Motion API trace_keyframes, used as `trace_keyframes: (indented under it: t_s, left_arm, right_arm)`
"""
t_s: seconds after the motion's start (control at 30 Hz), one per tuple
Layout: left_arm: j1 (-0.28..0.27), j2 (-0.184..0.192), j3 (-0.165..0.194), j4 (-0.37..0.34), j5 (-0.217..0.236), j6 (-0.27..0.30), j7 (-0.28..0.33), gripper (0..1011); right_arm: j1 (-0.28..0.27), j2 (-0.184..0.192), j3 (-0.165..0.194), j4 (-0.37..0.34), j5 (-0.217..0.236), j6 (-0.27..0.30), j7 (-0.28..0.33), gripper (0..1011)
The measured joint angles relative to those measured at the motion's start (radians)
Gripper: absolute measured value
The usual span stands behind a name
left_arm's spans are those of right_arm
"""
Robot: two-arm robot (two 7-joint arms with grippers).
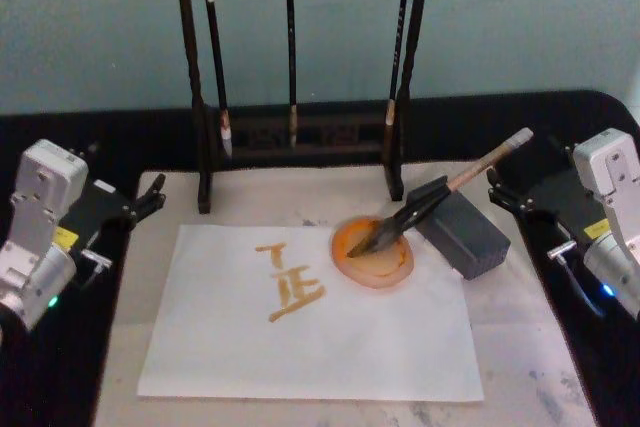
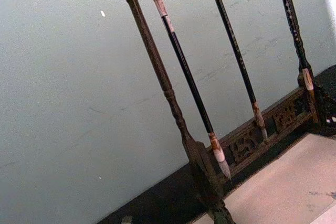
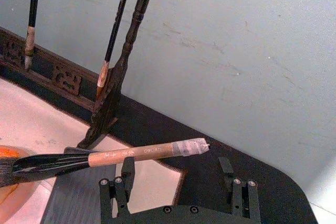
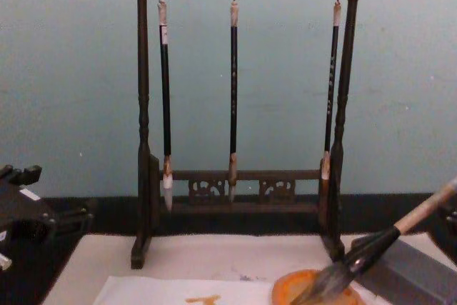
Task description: Pick up the brush from the inkstone, write on the paper, then place the brush back to its original position.
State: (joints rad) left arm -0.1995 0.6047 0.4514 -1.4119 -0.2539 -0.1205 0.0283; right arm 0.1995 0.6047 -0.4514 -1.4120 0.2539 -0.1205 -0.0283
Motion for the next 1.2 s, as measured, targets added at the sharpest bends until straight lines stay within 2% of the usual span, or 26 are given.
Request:
trace_keyframes:
  t_s: [1.2]
  left_arm:
    - [0.0, 0.0, 0.0, 0.0, 0.0, 0.0, 0.0, 1009]
  right_arm:
    - [-0.003, -0.003, 0.005, 0.0, -0.001, 0.0, 0.003, 1000]
